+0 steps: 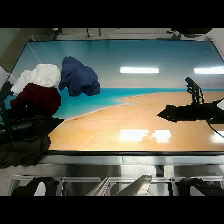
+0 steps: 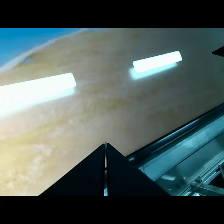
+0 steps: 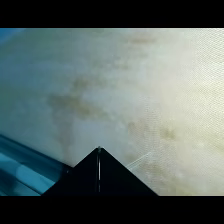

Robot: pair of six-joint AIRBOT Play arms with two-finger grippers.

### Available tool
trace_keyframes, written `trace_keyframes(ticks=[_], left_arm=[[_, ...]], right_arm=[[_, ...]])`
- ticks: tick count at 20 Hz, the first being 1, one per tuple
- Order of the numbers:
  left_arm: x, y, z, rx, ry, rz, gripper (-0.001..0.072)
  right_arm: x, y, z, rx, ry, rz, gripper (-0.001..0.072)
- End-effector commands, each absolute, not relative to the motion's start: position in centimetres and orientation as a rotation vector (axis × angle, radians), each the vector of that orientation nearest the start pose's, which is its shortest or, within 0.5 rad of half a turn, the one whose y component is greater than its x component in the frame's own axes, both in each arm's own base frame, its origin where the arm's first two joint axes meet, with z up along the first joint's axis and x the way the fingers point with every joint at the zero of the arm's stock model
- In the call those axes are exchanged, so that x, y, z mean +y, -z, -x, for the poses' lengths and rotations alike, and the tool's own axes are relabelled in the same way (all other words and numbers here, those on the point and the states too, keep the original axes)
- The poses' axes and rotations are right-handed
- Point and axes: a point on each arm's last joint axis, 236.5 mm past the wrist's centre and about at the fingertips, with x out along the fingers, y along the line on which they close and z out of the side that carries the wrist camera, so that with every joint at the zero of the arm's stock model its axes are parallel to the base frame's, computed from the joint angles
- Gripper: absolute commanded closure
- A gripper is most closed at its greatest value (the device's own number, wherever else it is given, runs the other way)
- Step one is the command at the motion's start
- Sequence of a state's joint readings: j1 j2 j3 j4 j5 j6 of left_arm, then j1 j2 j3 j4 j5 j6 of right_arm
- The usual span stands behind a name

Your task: Fold the shirts.

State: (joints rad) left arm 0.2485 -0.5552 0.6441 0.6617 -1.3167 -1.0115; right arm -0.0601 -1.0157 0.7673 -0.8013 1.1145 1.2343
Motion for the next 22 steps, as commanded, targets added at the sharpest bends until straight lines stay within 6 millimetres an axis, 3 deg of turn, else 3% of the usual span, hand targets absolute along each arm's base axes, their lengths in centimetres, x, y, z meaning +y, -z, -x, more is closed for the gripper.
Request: trace_keyframes(ticks=[1,15,22], left_arm=[[-12.5,-10.9,-24.0,0.846,0.661,0.360,0.0685],[-12.5,-10.9,-24.0,0.846,0.660,0.360,0.0685],[-12.0,-11.5,-25.3,0.796,0.623,0.368,0.0685]], right_arm=[[12.9,-2.2,-30.8,1.175,-0.498,-0.503,0.0694],[12.9,-2.2,-30.8,1.175,-0.498,-0.503,0.0694],[12.9,-2.2,-30.8,1.174,-0.498,-0.503,0.0694]])
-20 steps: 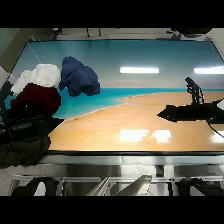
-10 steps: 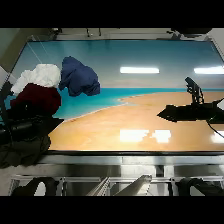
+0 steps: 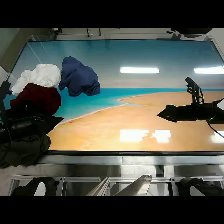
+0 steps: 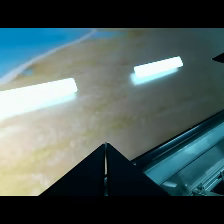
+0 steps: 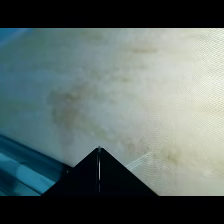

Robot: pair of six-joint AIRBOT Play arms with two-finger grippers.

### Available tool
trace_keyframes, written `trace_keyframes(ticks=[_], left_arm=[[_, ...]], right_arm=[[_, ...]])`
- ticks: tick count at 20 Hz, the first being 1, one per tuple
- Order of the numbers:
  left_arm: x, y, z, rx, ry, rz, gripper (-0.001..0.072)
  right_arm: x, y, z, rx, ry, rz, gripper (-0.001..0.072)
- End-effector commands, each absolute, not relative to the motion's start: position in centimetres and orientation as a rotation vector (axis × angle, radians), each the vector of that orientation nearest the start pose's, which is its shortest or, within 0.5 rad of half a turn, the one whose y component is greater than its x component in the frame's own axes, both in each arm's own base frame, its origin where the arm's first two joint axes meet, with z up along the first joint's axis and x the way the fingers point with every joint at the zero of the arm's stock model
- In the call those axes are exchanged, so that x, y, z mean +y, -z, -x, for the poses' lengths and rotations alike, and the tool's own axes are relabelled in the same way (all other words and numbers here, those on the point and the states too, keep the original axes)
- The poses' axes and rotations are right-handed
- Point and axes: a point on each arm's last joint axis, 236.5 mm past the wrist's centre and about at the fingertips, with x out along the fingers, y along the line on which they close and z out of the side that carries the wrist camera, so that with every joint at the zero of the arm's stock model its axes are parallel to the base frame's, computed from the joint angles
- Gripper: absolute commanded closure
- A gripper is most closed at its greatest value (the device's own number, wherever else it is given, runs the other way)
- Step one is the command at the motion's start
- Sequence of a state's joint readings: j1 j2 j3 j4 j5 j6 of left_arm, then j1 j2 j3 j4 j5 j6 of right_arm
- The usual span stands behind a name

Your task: Fold the shirts.

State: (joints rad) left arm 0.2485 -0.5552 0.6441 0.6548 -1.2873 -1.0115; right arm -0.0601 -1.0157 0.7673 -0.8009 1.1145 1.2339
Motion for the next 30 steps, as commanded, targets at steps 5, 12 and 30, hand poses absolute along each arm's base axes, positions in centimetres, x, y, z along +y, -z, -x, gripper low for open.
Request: trace_keyframes(ticks=[5,12,30], left_arm=[[-10.8,-12.2,-27.2,0.742,0.532,0.426,0.0698],[-4.2,-14.2,-37.6,0.760,0.367,0.252,-0.0011],[-4.5,6.2,-60.1,1.035,0.449,0.227,0.0693]], right_arm=[[13.3,-2.4,-30.9,1.168,-0.505,-0.525,0.0694],[13.2,-3.5,-33.4,1.070,-0.469,-0.590,0.0157],[13.0,-3.5,-33.8,1.055,-0.456,-0.591,0.0159]])
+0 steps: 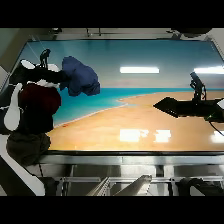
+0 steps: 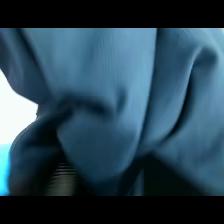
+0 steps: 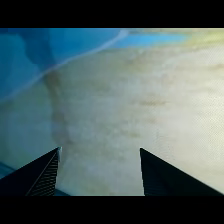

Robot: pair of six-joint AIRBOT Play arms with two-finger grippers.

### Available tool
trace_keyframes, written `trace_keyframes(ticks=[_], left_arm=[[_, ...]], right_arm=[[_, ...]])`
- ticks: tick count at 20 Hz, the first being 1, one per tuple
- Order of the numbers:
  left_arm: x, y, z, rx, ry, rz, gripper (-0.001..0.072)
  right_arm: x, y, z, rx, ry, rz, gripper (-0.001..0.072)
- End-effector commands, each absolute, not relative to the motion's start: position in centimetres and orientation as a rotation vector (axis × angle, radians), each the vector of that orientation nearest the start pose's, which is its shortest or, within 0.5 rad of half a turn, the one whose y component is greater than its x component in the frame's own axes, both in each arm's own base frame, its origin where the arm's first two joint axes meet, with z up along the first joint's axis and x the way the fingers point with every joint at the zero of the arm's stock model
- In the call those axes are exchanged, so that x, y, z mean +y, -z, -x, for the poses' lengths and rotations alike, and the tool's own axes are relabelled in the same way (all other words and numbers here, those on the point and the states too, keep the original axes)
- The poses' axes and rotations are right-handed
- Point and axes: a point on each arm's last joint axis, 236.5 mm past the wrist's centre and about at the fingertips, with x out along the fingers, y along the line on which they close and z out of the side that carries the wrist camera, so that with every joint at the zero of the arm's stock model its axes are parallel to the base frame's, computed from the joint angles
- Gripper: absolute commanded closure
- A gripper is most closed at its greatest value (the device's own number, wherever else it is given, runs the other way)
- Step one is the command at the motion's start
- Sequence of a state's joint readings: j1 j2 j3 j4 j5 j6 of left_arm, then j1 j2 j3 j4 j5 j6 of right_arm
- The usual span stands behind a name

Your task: Fold the shirts.

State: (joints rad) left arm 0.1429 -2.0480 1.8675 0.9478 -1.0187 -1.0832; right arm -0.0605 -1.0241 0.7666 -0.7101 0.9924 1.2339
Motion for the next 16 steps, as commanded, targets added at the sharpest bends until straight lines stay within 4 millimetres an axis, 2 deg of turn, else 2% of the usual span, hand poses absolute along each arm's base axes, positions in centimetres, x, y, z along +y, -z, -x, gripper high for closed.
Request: trace_keyframes(ticks=[1,3,4,5,6,9,12,14,16], left_arm=[[-5.0,5.4,-59.8,1.043,0.475,0.221,0.0710],[-7.2,2.7,-58.9,1.059,0.554,0.237,0.0703],[-9.2,0.6,-58.0,1.055,0.624,0.270,0.0703],[-11.7,-1.7,-56.8,1.043,0.708,0.316,0.0703],[-14.5,-4.2,-55.3,1.027,0.797,0.364,0.0703],[-23.1,-11.1,-48.4,1.031,1.068,0.393,0.0703],[-29.6,-15.7,-41.0,1.053,1.240,0.304,0.0703],[-33.0,-17.3,-36.5,1.073,1.314,0.255,0.0702],[-35.5,-16.9,-32.3,1.138,1.371,0.237,0.0702]], right_arm=[[13.0,-3.5,-33.8,1.055,-0.456,-0.591,0.0159],[13.0,-3.5,-33.8,1.055,-0.456,-0.591,0.0171],[13.0,-3.4,-33.7,1.057,-0.458,-0.591,0.0282],[13.0,-3.4,-33.7,1.058,-0.459,-0.590,0.0426],[13.0,-3.4,-33.7,1.058,-0.459,-0.591,0.0488],[13.2,-3.4,-33.4,1.073,-0.469,-0.591,0.0486],[13.8,-3.3,-32.2,1.118,-0.504,-0.590,0.0486],[14.2,-3.2,-31.3,1.150,-0.533,-0.585,0.0486],[14.6,-3.2,-30.2,1.188,-0.562,-0.586,0.0486]])
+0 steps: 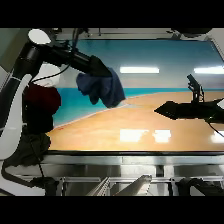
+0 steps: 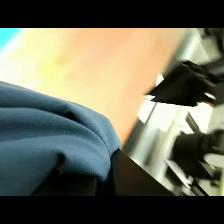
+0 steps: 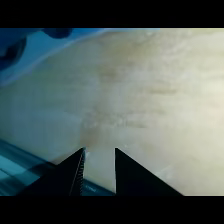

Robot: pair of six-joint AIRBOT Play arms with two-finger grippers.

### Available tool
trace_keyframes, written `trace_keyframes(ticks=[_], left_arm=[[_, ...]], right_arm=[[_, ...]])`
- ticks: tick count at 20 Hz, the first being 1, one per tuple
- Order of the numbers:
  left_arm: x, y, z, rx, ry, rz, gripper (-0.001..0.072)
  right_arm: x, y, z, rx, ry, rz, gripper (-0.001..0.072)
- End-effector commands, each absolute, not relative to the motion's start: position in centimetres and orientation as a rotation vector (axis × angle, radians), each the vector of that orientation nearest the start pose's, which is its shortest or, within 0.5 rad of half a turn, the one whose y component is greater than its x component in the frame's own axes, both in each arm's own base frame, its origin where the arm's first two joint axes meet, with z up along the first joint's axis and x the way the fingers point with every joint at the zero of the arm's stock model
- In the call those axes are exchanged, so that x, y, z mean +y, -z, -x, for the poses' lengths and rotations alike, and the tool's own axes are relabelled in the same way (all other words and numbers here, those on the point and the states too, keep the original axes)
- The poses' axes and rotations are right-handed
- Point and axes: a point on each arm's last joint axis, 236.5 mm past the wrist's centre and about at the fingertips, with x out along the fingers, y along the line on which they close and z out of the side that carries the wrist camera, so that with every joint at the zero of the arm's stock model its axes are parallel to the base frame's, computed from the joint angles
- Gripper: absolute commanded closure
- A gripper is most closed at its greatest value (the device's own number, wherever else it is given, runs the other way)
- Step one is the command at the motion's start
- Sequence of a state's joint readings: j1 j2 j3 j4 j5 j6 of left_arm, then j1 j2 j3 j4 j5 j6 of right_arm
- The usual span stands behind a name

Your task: Fold the shirts.

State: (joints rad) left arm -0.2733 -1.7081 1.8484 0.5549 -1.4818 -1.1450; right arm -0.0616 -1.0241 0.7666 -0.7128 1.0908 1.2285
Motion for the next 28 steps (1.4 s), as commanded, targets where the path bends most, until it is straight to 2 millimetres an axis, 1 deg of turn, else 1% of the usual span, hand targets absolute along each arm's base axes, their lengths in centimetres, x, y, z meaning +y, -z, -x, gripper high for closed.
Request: trace_keyframes(ticks=[1,2,3,4,5,6,7,8,10,11,12,14,15,16,17,18,20,22,23,24,25,26,27,28], left_arm=[[-36.2,-16.0,-30.8,1.181,1.379,0.231,0.0702],[-36.8,-14.6,-29.8,1.224,1.367,0.216,0.0702],[-37.2,-13.3,-29.2,1.248,1.354,0.207,0.0703],[-37.6,-12.2,-28.8,1.272,1.349,0.207,0.0597],[-37.6,-11.6,-28.6,1.298,1.339,0.210,0.0317],[-36.9,-11.3,-29.0,1.334,1.301,0.221,0.0059],[-35.5,-11.1,-29.7,1.374,1.240,0.228,-0.0010],[-33.6,-10.9,-30.6,1.397,1.187,0.201,-0.0010],[-28.6,-9.3,-33.0,1.447,1.024,0.156,-0.0009],[-26.8,-8.1,-34.0,1.456,0.958,0.169,-0.0008],[-25.0,-6.5,-34.9,1.460,0.889,0.212,0.0009],[-23.3,-2.6,-36.1,1.442,0.810,0.282,0.0009],[-22.6,-0.3,-36.9,1.425,0.759,0.309,0.0009],[-22.3,1.6,-37.7,1.407,0.729,0.319,0.0009],[-22.6,3.0,-38.6,1.381,0.725,0.348,0.0009],[-23.3,3.6,-39.7,1.350,0.747,0.397,0.0009],[-25.4,4.0,-42.3,1.281,0.801,0.494,0.0009],[-26.2,4.8,-44.5,1.259,0.824,0.511,0.0009],[-26.5,5.0,-45.4,1.253,0.834,0.505,0.0010],[-26.8,4.9,-46.2,1.249,0.854,0.503,0.0011],[-27.1,4.6,-46.7,1.247,0.880,0.494,0.0127],[-27.4,4.2,-46.8,1.246,0.903,0.483,0.0343],[-27.6,3.9,-46.9,1.249,0.926,0.474,0.0563],[-27.7,3.7,-46.9,1.255,0.946,0.468,0.0714]], right_arm=[[14.8,-3.2,-29.8,1.205,-0.575,-0.585,0.0486],[14.9,-3.2,-29.4,1.218,-0.585,-0.585,0.0486],[15.0,-3.2,-29.0,1.230,-0.602,-0.578,0.0484],[15.1,-3.2,-28.7,1.236,-0.615,-0.570,0.0461],[15.3,-3.2,-28.3,1.249,-0.632,-0.563,0.0267],[15.4,-3.2,-27.7,1.268,-0.647,-0.563,0.0039],[15.6,-3.3,-27.2,1.285,-0.661,-0.563,0.0003],[15.6,-3.2,-26.9,1.299,-0.667,-0.557,0.0003],[15.1,-2.6,-26.7,1.311,-0.651,-0.527,0.0003],[14.8,-2.2,-27.0,1.309,-0.634,-0.511,0.0003],[14.3,-1.6,-27.3,1.304,-0.610,-0.495,0.0003],[14.2,-0.5,-28.0,1.292,-0.577,-0.500,0.0003],[14.4,0.1,-28.4,1.291,-0.566,-0.498,0.0003],[14.6,0.7,-28.8,1.293,-0.558,-0.495,0.0003],[14.8,1.5,-29.3,1.295,-0.547,-0.497,0.0003],[15.2,2.2,-29.7,1.297,-0.539,-0.501,0.0003],[16.3,4.1,-30.2,1.322,-0.531,-0.505,0.0003],[18.0,5.9,-30.2,1.364,-0.540,-0.537,0.0004],[19.2,6.4,-30.1,1.379,-0.557,-0.561,0.0004],[20.4,6.5,-30.1,1.372,-0.593,-0.579,0.0004],[21.6,6.4,-30.2,1.365,-0.630,-0.610,0.0005],[22.4,6.3,-30.3,1.358,-0.654,-0.643,0.0018],[22.9,6.2,-30.5,1.348,-0.671,-0.667,0.0251],[23.1,6.0,-30.7,1.336,-0.685,-0.674,0.0613]])
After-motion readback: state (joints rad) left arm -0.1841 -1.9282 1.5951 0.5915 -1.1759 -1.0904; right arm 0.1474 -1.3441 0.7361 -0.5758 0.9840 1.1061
